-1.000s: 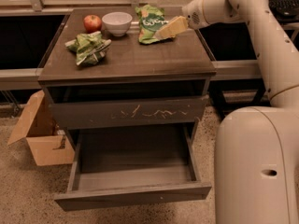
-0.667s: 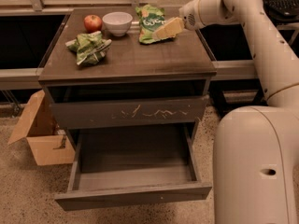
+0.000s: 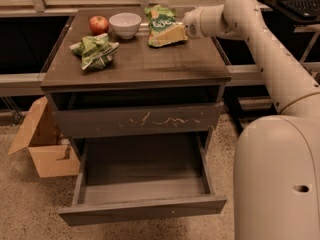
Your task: Place green rice chip bag into middle drawer
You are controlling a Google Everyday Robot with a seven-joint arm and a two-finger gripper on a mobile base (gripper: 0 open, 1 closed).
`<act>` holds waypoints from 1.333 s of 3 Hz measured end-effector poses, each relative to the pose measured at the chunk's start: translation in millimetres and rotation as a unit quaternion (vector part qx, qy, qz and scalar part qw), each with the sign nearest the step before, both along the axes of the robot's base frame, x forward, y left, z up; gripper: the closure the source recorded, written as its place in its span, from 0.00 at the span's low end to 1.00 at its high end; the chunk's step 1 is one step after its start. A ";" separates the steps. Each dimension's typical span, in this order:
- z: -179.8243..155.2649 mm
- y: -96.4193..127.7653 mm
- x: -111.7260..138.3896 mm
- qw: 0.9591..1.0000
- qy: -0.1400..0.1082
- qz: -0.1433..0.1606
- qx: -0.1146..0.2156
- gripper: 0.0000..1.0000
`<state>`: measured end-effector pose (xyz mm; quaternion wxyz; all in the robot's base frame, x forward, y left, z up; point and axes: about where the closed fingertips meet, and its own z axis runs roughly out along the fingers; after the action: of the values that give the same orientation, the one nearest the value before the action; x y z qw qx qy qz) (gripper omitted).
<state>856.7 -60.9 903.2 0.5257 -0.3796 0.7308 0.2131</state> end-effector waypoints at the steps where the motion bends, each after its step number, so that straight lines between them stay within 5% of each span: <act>1: 0.5 5.4 18.0 0.999 -0.029 -0.030 0.025 0.00; 2: -0.1 2.3 38.1 0.996 -0.044 -0.068 0.048 0.00; 4: -18.7 -14.0 69.0 0.989 -0.017 -0.126 0.076 0.00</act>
Offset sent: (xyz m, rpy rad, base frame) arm 0.0611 -0.0117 0.0032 0.1609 -0.1299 -0.2581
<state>925.8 -74.9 884.5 0.5884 -0.2471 0.7451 0.1937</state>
